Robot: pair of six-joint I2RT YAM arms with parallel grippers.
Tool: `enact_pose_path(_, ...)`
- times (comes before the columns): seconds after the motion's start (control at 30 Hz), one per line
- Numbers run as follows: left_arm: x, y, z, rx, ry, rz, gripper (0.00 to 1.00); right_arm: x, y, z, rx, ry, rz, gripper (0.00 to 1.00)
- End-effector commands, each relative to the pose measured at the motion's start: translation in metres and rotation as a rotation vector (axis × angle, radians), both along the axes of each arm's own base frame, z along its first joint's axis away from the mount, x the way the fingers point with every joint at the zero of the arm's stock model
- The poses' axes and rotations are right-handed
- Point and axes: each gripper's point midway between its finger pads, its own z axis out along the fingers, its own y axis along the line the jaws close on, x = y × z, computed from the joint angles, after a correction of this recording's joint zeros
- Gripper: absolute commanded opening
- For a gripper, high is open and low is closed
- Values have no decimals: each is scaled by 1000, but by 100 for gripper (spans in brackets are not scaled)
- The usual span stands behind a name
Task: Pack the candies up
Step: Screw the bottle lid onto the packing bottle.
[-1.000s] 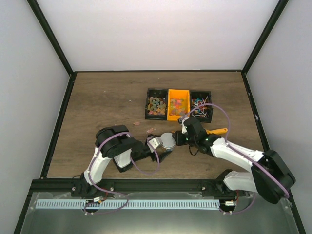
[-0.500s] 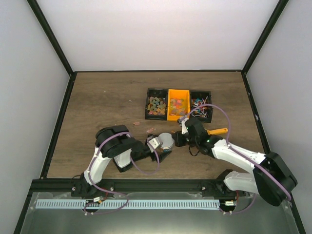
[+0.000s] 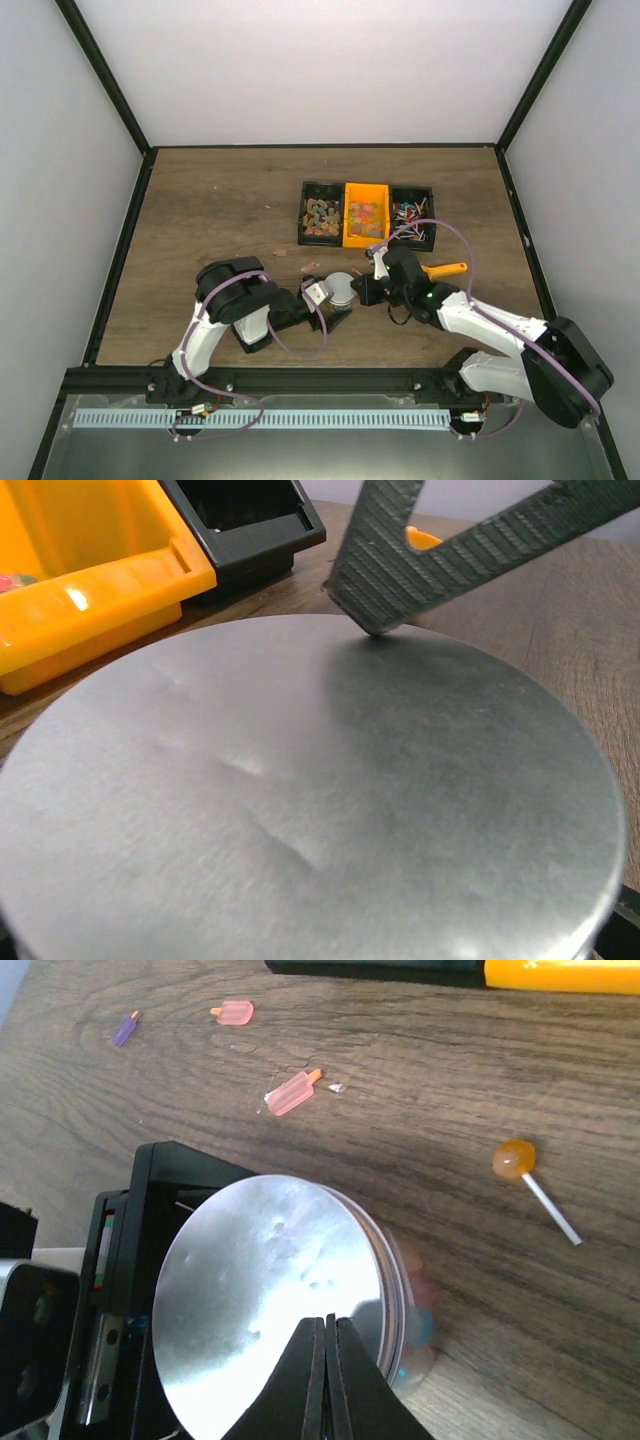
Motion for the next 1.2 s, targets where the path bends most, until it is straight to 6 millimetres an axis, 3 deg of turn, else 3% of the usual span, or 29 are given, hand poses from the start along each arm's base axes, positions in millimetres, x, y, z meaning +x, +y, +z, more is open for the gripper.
enact_pose_path(0.0, -26, 17, -30, -109, 296, 14, 100, -19, -6, -14, 11, 70, 14, 1)
enact_pose_path(0.17, -25, 18, -31, -108, 300, 14, 100, -32, -7, -13, 42, 86, 26, 1)
enact_pose_path(0.3, -26, 19, -34, -102, 303, 13, 100, -22, -15, 5, 33, 8, -26, 1)
enact_pose_path(0.33, -26, 19, -34, -100, 302, 12, 100, -18, -18, 10, 21, -9, -41, 4)
enact_pose_path(0.4, -27, 20, -33, -97, 298, 9, 100, -7, -21, 16, -5, -36, -69, 19)
enact_pose_path(0.53, -29, 20, -29, -93, 278, -8, 100, 7, -17, 15, -38, -47, -68, 24)
enact_pose_path(0.7, -29, 19, -27, -100, 282, -9, 100, 12, -9, 0, -52, -15, -41, 22)
enact_pose_path(1.17, -27, 18, -27, -110, 291, 2, 100, -11, -4, 2, 40, 36, 18, 6)
